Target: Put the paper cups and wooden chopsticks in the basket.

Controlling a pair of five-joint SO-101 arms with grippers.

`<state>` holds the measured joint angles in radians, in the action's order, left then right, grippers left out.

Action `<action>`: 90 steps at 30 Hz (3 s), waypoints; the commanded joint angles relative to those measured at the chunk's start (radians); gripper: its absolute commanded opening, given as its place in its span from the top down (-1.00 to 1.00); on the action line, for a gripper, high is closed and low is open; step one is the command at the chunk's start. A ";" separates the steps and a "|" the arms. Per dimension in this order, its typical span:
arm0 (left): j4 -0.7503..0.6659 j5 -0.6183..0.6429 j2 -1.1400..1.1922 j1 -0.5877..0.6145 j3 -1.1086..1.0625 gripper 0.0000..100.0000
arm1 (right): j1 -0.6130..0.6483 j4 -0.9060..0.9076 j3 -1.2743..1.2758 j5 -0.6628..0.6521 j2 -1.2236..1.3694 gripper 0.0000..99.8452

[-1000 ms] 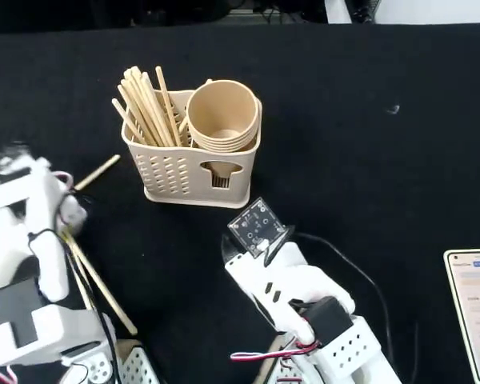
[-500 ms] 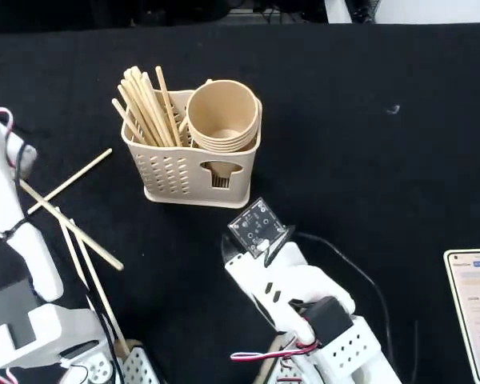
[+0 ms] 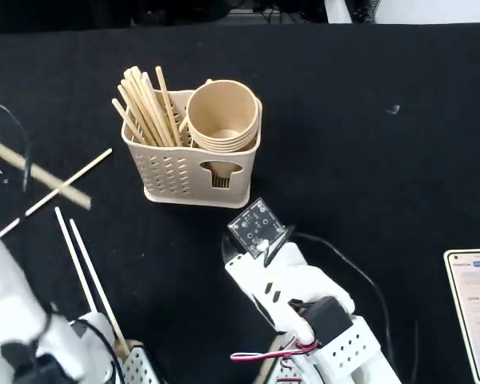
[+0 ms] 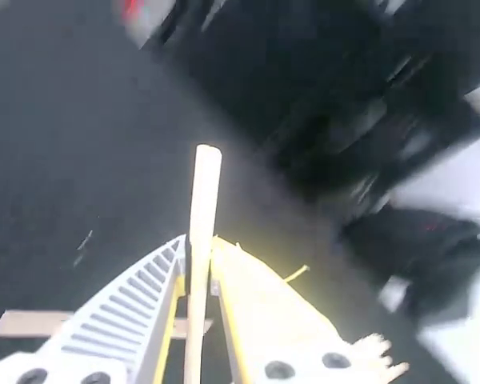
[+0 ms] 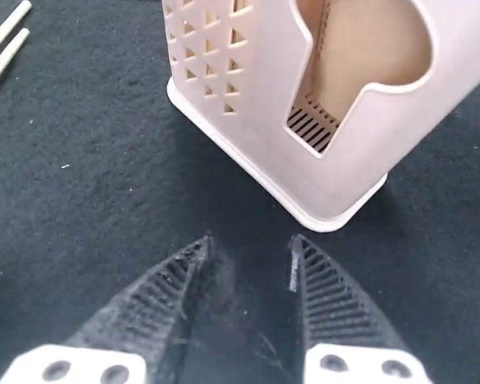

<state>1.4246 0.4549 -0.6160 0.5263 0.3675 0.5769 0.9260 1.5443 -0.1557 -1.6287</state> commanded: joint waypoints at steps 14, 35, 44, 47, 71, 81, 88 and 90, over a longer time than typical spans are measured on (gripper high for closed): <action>-0.634 -0.068 0.011 -0.432 -0.300 0.94 | -0.006 -0.005 -0.004 -0.009 -0.016 0.70; -0.514 -0.276 0.009 -0.499 -0.355 0.67 | -0.005 0.002 -0.005 -0.009 -0.016 0.70; -0.192 -0.285 0.009 -0.340 -0.036 0.67 | -0.005 0.003 -0.007 -0.009 -0.016 0.70; -0.086 -0.285 0.009 -0.209 0.024 0.67 | -0.005 0.003 -0.010 -0.009 -0.016 0.70; -0.269 -0.611 0.021 0.174 -1.092 0.67 | -0.005 0.003 -0.012 -0.009 -0.016 0.70; -0.282 -0.611 0.023 0.111 -1.280 0.48 | 0.008 0.003 -0.008 -0.009 -0.016 0.70; -0.322 -0.549 0.023 -0.018 -1.360 0.49 | 0.037 0.003 -0.005 -0.009 -0.016 0.70; -0.368 -0.542 0.023 -0.016 -1.385 0.49 | 0.037 0.003 -0.005 -0.009 -0.016 0.70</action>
<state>1.1070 -0.1143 -0.5884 0.5309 -1.0073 0.5969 0.9260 1.5443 -0.1557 -1.6287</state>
